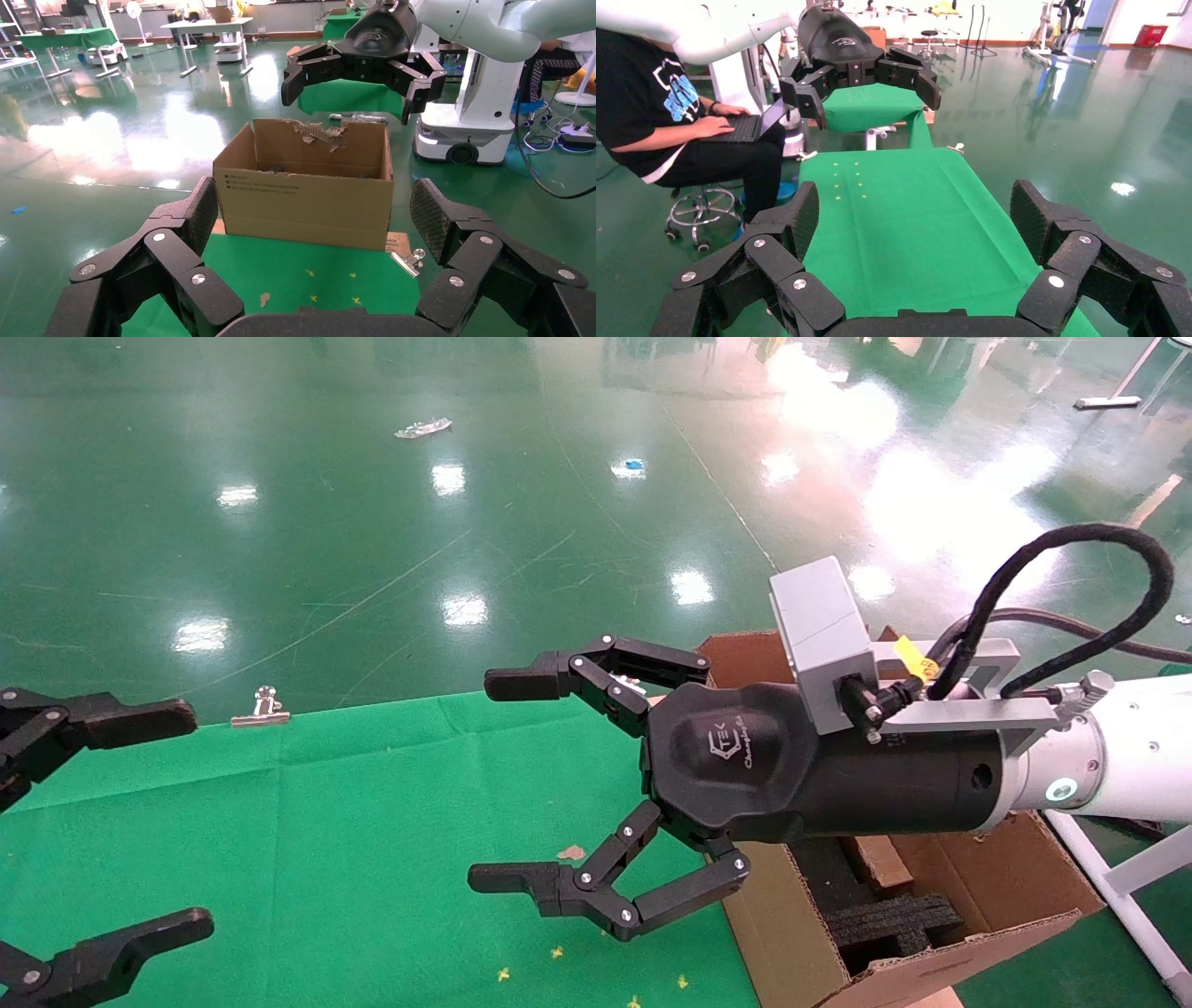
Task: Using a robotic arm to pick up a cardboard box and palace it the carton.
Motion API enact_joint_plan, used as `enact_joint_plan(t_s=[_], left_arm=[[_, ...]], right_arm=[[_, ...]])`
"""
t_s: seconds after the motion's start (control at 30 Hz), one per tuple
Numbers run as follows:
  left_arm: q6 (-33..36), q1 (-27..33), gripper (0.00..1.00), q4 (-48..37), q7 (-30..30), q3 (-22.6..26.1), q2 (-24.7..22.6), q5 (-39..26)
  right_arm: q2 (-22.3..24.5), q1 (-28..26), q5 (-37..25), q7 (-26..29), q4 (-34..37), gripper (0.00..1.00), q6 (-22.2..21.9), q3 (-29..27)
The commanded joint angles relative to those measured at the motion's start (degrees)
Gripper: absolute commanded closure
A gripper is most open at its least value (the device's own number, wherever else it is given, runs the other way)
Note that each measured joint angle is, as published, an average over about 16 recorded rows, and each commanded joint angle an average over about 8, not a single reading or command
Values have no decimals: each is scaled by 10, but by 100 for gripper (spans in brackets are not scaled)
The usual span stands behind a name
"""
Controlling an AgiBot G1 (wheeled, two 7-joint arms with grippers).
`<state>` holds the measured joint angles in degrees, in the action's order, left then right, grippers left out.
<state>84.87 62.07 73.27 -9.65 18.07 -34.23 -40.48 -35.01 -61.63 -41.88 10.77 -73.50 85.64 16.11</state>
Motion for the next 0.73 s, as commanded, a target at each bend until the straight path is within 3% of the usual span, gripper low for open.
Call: enact_joint_plan(t_s=[0.03,0.73], left_arm=[[0,0,0,0,0,0,0,0],[0,0,0,0,0,0,0,0]], right_arm=[[0,0,0,0,0,0,0,0],[0,0,0,0,0,0,0,0]])
